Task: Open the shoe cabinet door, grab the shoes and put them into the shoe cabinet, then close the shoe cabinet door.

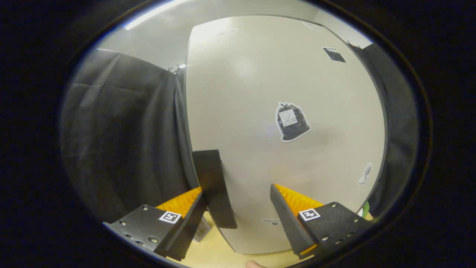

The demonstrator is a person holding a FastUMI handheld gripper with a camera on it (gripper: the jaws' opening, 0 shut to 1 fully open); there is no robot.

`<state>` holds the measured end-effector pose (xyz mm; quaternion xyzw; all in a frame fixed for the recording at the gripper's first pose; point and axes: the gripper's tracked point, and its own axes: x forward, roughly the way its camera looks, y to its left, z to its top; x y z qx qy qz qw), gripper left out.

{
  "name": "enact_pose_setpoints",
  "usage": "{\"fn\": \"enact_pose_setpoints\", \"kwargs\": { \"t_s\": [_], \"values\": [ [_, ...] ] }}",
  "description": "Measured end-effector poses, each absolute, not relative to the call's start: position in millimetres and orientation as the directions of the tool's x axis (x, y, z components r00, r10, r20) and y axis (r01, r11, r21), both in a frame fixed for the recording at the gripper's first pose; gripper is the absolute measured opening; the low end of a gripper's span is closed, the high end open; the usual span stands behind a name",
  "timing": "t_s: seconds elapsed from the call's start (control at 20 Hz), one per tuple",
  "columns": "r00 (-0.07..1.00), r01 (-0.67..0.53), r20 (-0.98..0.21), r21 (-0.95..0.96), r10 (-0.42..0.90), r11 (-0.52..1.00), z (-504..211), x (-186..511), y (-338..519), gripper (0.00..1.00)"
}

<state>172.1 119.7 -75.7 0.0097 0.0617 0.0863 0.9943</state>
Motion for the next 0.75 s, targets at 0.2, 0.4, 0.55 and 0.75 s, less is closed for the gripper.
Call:
{"fn": "enact_pose_setpoints", "kwargs": {
  "t_s": [0.2, 0.4, 0.55, 0.75],
  "values": [
    [0.981, -0.153, -0.113, 0.031, 0.156, 0.988, -76.9, 171.4, 120.9, 0.99],
    [0.983, -0.142, -0.109, 0.030, 0.145, 0.989, -77.7, 170.9, 121.5, 0.99],
    [0.984, -0.140, -0.104, 0.038, 0.143, 0.989, -76.7, 170.3, 122.8, 0.99],
    [0.981, -0.139, -0.130, 0.038, 0.143, 0.990, -78.4, 166.8, 123.2, 0.99]
  ]
}}
